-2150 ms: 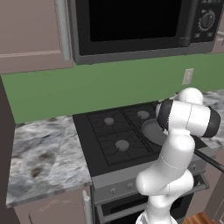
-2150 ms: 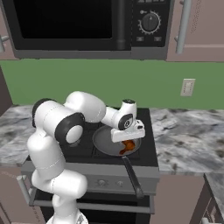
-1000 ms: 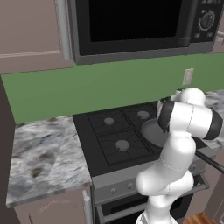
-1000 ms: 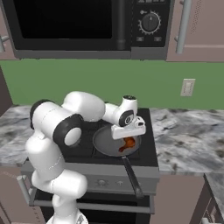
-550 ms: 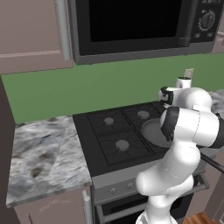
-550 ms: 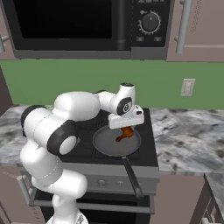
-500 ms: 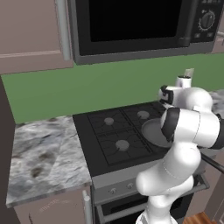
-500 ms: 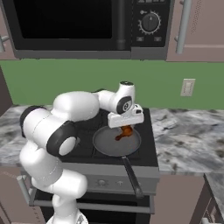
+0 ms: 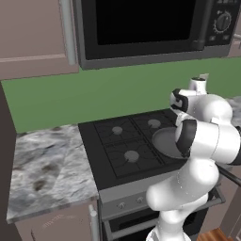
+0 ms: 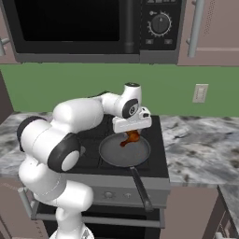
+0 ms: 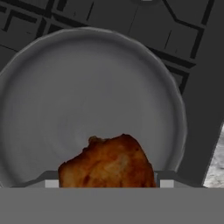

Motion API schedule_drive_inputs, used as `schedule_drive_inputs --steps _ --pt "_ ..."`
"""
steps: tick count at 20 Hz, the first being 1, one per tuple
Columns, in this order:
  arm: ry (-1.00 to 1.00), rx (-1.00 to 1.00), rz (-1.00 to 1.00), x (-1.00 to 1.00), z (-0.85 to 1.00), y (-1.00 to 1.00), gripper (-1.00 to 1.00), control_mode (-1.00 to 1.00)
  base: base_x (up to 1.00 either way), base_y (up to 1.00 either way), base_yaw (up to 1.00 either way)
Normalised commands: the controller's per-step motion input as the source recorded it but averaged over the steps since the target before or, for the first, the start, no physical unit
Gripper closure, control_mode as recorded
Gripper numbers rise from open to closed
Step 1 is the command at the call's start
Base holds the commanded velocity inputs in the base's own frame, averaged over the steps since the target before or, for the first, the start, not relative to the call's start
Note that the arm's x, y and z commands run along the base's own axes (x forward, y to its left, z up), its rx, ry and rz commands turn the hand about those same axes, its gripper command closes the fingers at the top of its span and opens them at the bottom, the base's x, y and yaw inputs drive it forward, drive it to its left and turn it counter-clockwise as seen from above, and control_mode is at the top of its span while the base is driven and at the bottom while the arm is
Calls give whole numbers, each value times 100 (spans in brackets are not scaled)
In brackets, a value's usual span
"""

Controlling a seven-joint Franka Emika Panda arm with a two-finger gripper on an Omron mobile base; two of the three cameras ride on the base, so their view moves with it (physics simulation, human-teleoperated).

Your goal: Take the chicken drumsticks from the pan and place one on each plate on the dining counter.

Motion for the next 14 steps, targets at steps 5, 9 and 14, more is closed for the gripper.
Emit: schedule_drive_inputs --steps 5,9,14 --pt "0 0 0 0 0 0 100 -100 0 0 0" --pt "0 0 0 0 0 0 100 -100 0 0 0" --pt "0 0 0 -6 0 0 100 100 -39 0 0"
